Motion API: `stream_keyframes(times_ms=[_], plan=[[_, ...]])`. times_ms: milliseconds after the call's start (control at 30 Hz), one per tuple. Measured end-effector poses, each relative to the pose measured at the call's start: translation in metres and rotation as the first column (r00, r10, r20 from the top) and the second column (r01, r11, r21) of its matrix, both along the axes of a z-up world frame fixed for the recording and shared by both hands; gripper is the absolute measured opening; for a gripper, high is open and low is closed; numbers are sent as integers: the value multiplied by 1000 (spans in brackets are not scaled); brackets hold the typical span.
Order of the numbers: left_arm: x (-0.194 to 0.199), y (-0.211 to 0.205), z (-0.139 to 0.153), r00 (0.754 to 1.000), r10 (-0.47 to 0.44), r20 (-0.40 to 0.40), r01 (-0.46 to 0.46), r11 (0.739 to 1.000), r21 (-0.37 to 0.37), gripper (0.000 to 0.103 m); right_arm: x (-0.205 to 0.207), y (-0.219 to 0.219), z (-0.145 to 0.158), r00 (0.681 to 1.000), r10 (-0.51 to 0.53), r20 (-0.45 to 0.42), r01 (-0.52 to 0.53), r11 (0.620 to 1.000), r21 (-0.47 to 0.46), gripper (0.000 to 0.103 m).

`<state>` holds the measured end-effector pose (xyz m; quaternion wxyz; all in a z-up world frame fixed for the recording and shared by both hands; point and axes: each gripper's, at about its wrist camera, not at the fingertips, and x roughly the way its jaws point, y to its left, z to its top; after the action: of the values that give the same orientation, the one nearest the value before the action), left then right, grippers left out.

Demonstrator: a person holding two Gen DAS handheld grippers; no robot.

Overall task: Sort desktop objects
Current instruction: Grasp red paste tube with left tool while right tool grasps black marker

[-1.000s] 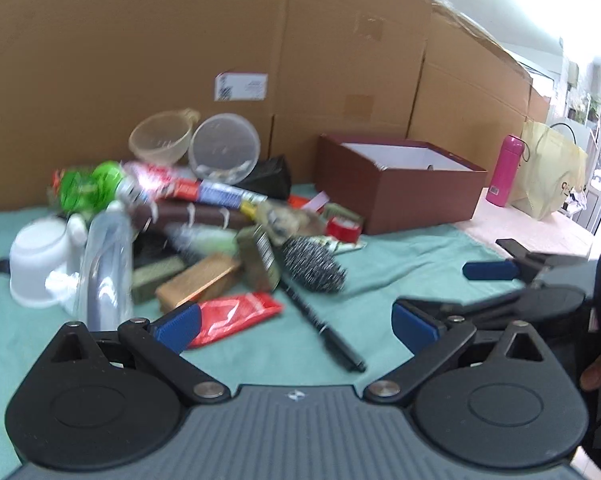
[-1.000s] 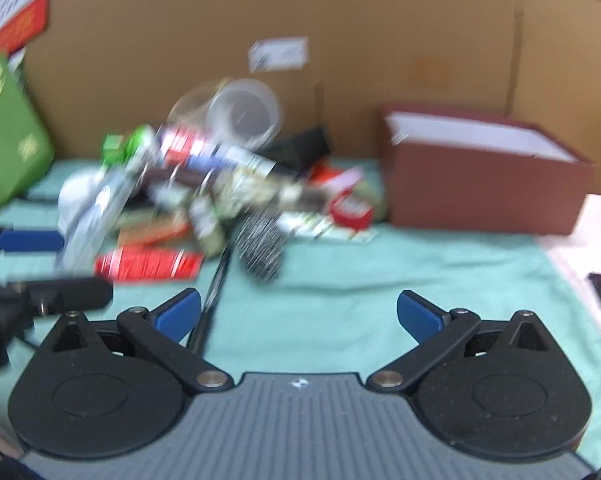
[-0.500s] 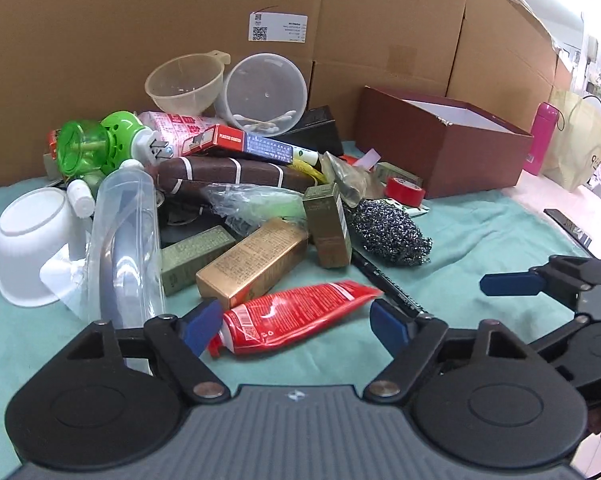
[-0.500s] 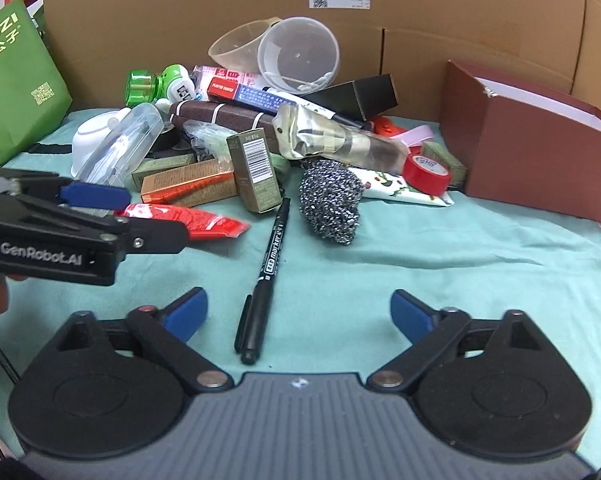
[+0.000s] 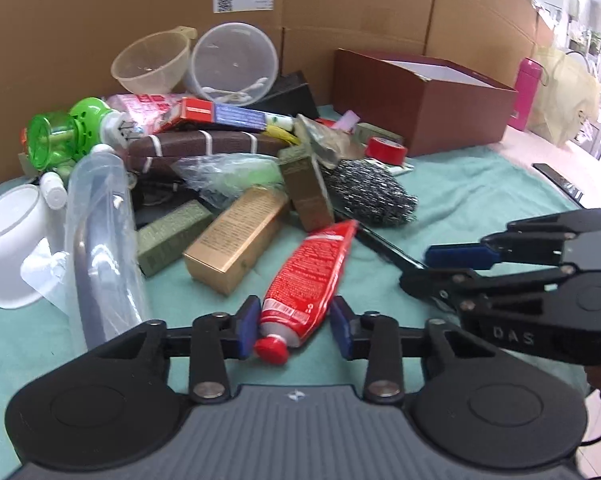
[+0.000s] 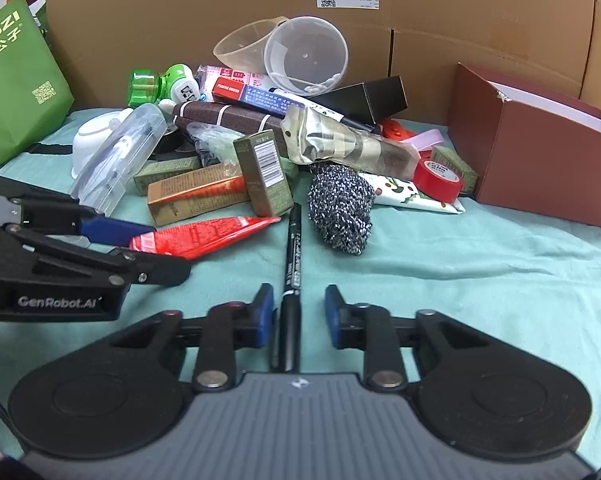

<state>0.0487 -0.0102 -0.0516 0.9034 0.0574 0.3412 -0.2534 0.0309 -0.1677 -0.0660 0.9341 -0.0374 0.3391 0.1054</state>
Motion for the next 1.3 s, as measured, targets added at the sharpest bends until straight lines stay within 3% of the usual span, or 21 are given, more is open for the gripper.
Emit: stream_keyframes(times_ms=[100,200,333,500,533,767,1067,1300], plan=[[-9,-2,3,999,-30,-27,30,999,-11,37,-8,-4,2,1000,29,-10,-29,1000,-8,13],[-6,-10,4,999,-49,-18,49,999,8,37,-7,-4,2,999,51,-13,-52,999,-16,14],[5,-25,0,999,-51,-3,52,998,46,47,5,-4,2,999,41,-15,-41,999,11,15],[10,-24,3,998,-55,-26,55,998,27,31,11,-6,2,998,53,-21,-53,998,16,12],[9,-23,4,998,-63,-27,63,998,21,24,10,-8,2,998,57,-27,-56,998,21,10],[9,-37,3,997,-73,-6,73,996,43,21,17,-4,1,998,57,-19,-57,998,16,10],[-6,-30,17,998,-69,2,69,996,-53,12,1,-21,6,996,74,-52,-68,993,101,8],[-19,-37,28,993,-111,41,113,993,-37,7,-12,-24,22,996,85,-7,-84,991,104,8]])
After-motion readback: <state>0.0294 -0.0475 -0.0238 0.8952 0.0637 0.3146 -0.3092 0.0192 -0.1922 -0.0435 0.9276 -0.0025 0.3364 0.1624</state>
